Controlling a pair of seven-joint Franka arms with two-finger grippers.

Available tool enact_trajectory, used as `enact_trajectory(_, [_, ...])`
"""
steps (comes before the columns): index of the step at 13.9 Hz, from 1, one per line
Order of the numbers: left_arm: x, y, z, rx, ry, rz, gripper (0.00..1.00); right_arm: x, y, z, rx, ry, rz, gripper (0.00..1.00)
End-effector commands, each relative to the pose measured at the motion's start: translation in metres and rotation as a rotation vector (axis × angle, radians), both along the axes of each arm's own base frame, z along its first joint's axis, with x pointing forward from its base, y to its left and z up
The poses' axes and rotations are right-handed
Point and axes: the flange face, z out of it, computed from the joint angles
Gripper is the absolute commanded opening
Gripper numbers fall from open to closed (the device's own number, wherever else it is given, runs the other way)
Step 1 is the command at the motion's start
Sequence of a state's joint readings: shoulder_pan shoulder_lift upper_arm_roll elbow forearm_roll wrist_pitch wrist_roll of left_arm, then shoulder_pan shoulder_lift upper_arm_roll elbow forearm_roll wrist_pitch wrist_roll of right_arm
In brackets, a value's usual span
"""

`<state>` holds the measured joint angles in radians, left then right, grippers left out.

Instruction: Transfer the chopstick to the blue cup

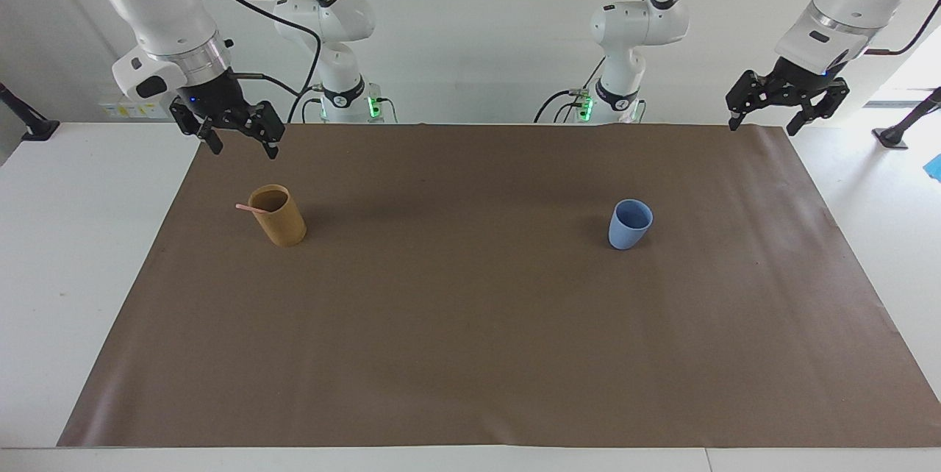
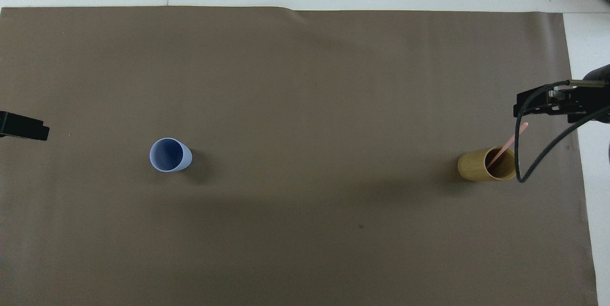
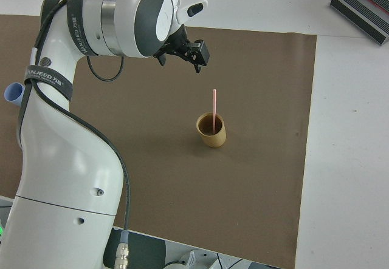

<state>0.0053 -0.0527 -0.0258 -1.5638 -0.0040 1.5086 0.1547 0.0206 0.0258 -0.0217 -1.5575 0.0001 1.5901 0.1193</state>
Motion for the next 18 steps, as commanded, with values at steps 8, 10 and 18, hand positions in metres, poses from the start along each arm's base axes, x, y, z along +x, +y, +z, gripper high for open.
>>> enact_trajectory(8, [-0.0046,-0.0002,0.0025,-0.032,0.008,0.023,1.0,-0.006,-0.0007,0.0008,0.029,0.003,0.014,1.0])
enact_trajectory(10, [-0.0054,-0.004,0.002,-0.03,0.014,0.021,1.0,-0.0064,-0.0007,0.0016,0.029,0.002,0.014,1.0])
enact_trajectory(18, [-0.0042,0.0043,0.003,-0.029,0.008,0.037,1.0,-0.006,-0.0007,0.0008,0.029,0.003,0.014,1.0])
